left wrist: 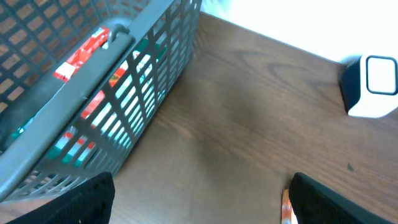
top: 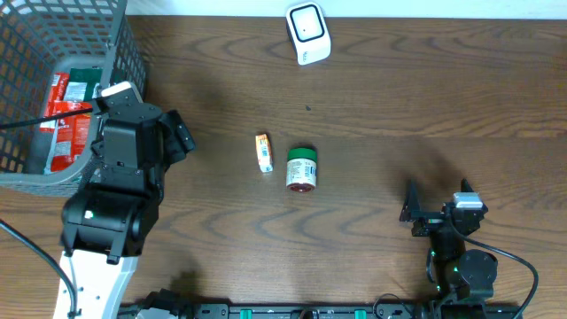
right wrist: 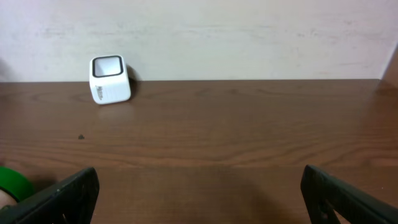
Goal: Scan the item barcode
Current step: 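Reach the left gripper into the basket and grasp the mint-green wipes pack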
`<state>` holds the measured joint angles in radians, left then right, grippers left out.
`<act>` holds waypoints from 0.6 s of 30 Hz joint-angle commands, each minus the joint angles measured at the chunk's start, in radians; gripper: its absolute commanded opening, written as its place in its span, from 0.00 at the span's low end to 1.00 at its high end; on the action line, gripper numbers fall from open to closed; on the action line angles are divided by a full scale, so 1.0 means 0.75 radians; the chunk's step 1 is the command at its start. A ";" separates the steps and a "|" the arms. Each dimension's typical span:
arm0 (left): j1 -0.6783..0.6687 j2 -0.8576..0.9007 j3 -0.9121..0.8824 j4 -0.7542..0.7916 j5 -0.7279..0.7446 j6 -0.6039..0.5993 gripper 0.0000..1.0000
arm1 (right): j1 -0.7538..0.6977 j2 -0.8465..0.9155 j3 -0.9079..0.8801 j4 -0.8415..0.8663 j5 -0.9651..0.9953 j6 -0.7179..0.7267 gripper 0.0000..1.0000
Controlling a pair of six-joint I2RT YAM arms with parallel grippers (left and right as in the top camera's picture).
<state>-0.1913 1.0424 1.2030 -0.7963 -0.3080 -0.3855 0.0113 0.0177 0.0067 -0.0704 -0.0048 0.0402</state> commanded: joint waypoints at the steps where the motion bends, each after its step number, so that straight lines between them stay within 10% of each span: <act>1: 0.036 0.041 0.258 -0.125 0.004 -0.017 0.89 | -0.010 -0.006 -0.002 -0.006 -0.006 -0.006 0.99; 10: 0.379 0.600 1.433 -0.978 0.006 -0.088 0.90 | -0.010 -0.006 -0.002 -0.006 -0.005 -0.006 0.99; 18: 0.674 0.886 1.568 -1.066 0.046 -0.097 0.90 | -0.010 -0.006 -0.002 -0.006 -0.006 -0.006 0.99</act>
<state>0.2584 1.6299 2.3692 -1.5940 -0.2863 -0.4450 0.0113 0.0177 0.0067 -0.0708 -0.0048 0.0402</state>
